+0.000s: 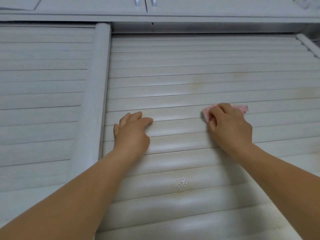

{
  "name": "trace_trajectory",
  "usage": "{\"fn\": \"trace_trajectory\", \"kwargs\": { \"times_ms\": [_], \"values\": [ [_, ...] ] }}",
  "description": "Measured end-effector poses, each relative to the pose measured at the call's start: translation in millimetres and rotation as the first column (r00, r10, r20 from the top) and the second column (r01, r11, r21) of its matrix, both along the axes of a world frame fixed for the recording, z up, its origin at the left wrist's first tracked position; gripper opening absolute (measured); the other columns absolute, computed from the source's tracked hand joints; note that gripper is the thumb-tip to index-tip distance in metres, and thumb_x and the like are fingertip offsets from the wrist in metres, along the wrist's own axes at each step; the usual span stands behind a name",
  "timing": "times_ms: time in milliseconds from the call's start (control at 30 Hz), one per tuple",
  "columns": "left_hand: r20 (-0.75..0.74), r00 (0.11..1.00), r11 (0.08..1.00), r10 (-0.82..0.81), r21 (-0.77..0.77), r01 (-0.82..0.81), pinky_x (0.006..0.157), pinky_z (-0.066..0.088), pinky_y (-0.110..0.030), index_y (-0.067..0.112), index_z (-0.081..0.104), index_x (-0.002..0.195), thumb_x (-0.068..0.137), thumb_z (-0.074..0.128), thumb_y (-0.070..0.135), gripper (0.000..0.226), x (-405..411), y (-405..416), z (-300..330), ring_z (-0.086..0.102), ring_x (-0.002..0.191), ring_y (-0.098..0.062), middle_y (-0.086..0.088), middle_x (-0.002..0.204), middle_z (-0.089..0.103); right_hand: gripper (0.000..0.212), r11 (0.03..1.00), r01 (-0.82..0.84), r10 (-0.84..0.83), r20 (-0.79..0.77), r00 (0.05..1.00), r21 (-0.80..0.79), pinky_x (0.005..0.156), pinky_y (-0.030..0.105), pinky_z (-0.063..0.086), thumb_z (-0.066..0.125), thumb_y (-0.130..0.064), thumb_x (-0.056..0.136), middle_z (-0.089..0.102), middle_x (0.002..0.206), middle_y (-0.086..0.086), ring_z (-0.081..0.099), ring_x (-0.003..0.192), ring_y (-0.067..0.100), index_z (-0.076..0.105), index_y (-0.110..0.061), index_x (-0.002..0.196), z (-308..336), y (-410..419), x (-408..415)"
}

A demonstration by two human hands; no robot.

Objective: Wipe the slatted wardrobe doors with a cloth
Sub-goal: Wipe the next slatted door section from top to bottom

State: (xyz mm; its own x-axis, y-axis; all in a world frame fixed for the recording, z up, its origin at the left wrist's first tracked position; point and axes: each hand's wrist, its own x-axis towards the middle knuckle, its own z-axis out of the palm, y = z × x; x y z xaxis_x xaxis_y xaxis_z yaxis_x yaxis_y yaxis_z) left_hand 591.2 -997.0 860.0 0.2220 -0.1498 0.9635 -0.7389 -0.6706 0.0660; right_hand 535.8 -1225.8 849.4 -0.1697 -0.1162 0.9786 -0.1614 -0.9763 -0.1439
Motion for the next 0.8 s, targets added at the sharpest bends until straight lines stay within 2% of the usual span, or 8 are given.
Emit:
{"fn": "trace_trajectory", "kwargs": {
  "times_ms": [133,300,367,467,567,633,700,800],
  "values": [
    [0.070,0.996,0.999,0.050,0.014,-0.051,0.115,-0.003,-0.041,0.033,0.041,0.137,0.079,0.038,-0.010,0.072,8,-2,-6,0.001,0.142,-0.016,0.006,0.154,0.017,0.023,1.000,-0.010,0.009,0.034,0.999,0.028,0.077,0.036,0.024,0.043,-0.008,0.091,0.057,0.116,0.005,0.047,0.111,0.030,0.058,-0.018,0.106,10,15,14],
    [0.106,0.991,0.997,0.079,0.017,-0.082,0.115,-0.003,-0.039,0.036,0.039,0.138,0.078,0.039,-0.010,0.075,13,-2,-6,0.002,0.142,-0.015,0.007,0.154,0.017,0.033,0.992,-0.043,0.033,-0.080,0.996,-0.118,0.096,0.047,0.034,0.041,-0.017,0.093,0.053,0.129,0.008,0.044,0.122,0.036,0.054,-0.019,0.123,31,60,36],
    [0.125,0.987,0.995,0.099,0.018,-0.102,0.115,0.000,-0.040,0.037,0.039,0.137,0.077,0.039,-0.009,0.075,13,-2,-7,0.003,0.142,-0.016,0.007,0.154,0.018,0.040,0.966,-0.098,0.059,-0.164,0.985,-0.241,0.101,0.049,0.028,0.033,-0.026,0.093,0.049,0.135,0.007,0.040,0.127,0.035,0.053,-0.021,0.127,37,86,41],
    [0.160,0.978,0.991,0.133,0.010,-0.136,0.115,0.004,-0.040,0.038,0.041,0.135,0.075,0.040,-0.008,0.076,14,0,-9,0.008,0.142,-0.018,0.010,0.153,0.021,0.039,0.926,-0.158,0.047,-0.310,0.950,-0.343,0.111,0.047,0.016,0.028,-0.032,0.099,0.030,0.151,-0.002,0.018,0.141,0.027,0.045,-0.030,0.135,43,106,41],
    [0.214,0.959,0.983,0.186,-0.035,-0.183,0.113,0.010,-0.037,0.038,0.046,0.131,0.077,0.043,-0.004,0.069,14,-1,-9,0.017,0.139,-0.018,0.008,0.149,0.030,0.041,0.912,-0.111,-0.014,-0.302,0.953,-0.396,0.114,0.046,0.010,0.030,-0.038,0.099,0.022,0.155,-0.005,0.012,0.143,0.024,0.036,-0.038,0.140,44,90,37],
    [0.269,0.940,0.978,0.208,-0.088,-0.192,0.106,0.014,-0.033,0.034,0.054,0.123,0.077,0.045,-0.003,0.059,14,-6,-6,0.028,0.132,-0.019,0.005,0.139,0.041,0.044,0.929,-0.069,-0.035,-0.272,0.962,-0.363,0.115,0.046,0.008,0.030,-0.042,0.098,0.022,0.155,-0.006,0.013,0.143,0.024,0.031,-0.038,0.142,46,67,32],
    [0.312,0.928,0.977,0.204,-0.118,-0.175,0.101,0.019,-0.033,0.027,0.057,0.116,0.076,0.045,-0.005,0.053,12,-13,0,0.035,0.123,-0.021,0.002,0.128,0.047,0.048,0.958,-0.043,-0.024,-0.229,0.973,-0.284,0.112,0.046,0.016,0.024,-0.044,0.095,0.029,0.151,-0.005,0.020,0.140,0.024,0.033,-0.037,0.141,50,38,23],
    [0.327,0.921,0.977,0.211,-0.065,-0.201,0.107,0.017,-0.037,0.027,0.047,0.128,0.079,0.041,-0.005,0.059,7,-26,10,0.027,0.131,-0.020,0.001,0.138,0.039,0.052,0.985,0.014,-0.039,-0.144,0.989,-0.173,0.104,0.045,0.029,0.020,-0.046,0.090,0.040,0.143,-0.001,0.033,0.131,0.026,0.039,-0.035,0.137,55,-13,7]
  ]
}}
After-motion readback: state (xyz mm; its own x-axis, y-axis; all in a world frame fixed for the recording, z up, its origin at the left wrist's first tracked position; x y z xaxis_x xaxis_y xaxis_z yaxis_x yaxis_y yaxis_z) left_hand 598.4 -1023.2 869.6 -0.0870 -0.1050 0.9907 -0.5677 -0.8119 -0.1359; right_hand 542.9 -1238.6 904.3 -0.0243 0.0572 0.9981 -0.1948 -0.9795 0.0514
